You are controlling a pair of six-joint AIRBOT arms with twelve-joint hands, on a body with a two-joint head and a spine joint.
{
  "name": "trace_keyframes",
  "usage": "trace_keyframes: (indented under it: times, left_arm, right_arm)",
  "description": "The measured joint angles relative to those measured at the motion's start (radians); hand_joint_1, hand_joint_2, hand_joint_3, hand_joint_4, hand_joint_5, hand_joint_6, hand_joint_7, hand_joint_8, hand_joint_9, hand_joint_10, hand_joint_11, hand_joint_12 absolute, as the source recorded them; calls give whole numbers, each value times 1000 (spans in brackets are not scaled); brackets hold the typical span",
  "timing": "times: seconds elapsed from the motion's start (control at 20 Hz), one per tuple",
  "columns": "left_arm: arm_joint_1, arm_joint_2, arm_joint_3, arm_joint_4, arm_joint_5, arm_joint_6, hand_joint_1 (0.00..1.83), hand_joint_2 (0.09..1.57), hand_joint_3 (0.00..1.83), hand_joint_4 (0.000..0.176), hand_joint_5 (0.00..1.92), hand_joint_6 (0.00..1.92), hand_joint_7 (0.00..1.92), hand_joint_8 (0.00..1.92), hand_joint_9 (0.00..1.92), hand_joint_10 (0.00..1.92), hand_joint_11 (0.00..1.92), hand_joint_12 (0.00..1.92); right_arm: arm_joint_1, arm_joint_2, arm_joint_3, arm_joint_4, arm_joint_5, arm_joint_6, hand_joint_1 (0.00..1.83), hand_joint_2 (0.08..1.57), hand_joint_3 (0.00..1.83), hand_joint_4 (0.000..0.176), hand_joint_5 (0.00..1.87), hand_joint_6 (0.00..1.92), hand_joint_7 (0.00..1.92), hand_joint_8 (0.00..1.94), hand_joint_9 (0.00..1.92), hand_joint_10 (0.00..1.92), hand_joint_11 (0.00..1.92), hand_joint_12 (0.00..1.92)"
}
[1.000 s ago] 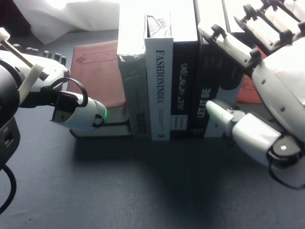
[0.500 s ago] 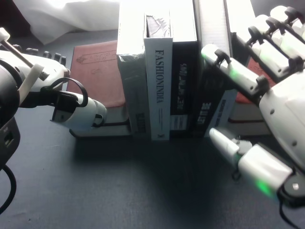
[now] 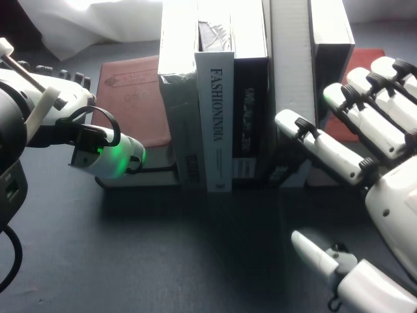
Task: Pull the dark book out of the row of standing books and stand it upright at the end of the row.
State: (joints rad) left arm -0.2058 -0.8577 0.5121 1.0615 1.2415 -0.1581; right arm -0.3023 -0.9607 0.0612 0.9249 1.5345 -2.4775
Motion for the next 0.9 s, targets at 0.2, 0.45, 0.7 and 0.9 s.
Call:
trace_keyframes:
  times: [0.2,0.45,0.7,0.9]
  left_arm:
    - [0,0,0,0,0,0,0,1246,2,0,91,4,40,1,17,1,11,14]
    - [0,0,0,0,-1,0,0,1246,2,0,107,8,60,7,39,8,31,24]
    - [0,0,0,0,-1,0,0,1234,0,0,112,4,66,5,40,7,36,30]
    - [0,0,0,0,0,0,0,1240,0,0,120,3,74,4,45,4,32,31]
  right_arm:
    - [-61,-1,-11,-31,15,5,3,1276,0,0,139,3,114,2,63,4,0,130]
    - [-149,-8,-11,-102,28,15,0,1272,0,0,171,6,148,4,86,7,0,202]
    - [-240,-30,-7,-156,26,19,0,1266,0,0,100,1,75,1,23,2,0,19]
    - [-288,-38,4,-106,-7,21,3,1271,2,0,174,1,149,22,103,0,0,212]
